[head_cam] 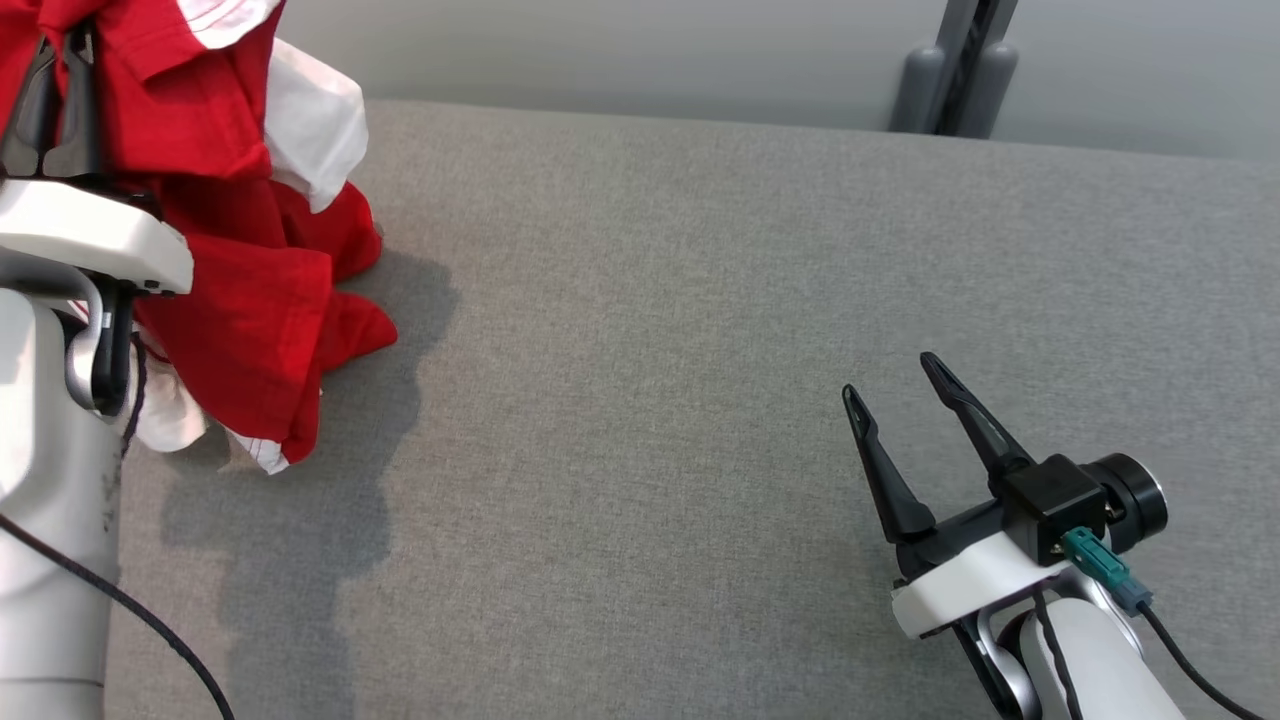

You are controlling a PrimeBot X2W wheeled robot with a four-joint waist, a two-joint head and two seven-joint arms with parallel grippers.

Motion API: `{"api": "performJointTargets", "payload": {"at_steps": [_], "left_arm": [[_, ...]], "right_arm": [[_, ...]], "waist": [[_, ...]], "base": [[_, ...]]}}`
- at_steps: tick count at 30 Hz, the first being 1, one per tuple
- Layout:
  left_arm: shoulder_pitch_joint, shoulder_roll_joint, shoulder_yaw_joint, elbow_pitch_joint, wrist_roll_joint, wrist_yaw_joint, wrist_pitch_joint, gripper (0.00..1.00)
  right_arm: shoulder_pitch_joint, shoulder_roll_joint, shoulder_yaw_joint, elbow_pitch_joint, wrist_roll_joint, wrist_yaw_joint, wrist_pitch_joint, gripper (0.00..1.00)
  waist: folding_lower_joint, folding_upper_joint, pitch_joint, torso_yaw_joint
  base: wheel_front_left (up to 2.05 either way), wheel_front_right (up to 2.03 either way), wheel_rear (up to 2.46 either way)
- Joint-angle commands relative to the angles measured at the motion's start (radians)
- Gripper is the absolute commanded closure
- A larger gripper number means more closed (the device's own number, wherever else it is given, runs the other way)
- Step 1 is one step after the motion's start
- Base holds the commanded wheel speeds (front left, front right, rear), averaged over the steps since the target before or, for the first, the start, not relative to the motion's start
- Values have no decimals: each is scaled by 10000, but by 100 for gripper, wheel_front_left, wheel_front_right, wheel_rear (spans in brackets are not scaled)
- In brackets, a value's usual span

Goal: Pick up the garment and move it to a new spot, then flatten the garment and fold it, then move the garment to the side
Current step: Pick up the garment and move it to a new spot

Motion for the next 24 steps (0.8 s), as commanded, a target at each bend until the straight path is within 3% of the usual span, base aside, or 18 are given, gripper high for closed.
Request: {"api": "performJointTargets", "payload": {"at_steps": [1,8,13,24], "left_arm": [[206,-78,82,-490,-95,-51,-58,100],[1128,-382,266,-2386,-46,213,-58,100],[1494,-361,650,-2846,-150,601,-50,100],[1099,-783,611,-4197,-201,131,-50,100]], "right_arm": [[107,-11,-94,-26,60,1,-53,0],[264,11,-366,-53,43,1,-51,0],[416,24,-455,-67,124,1,-51,0],[275,19,-589,-194,211,1,-51,0]], "waist": [[0,0,-252,-158],[0,0,-755,-584],[0,0,-1008,-963],[0,0,-929,-1322]], "base": [[0,0,0],[0,0,0],[0,0,0],[0,0,0]]}}
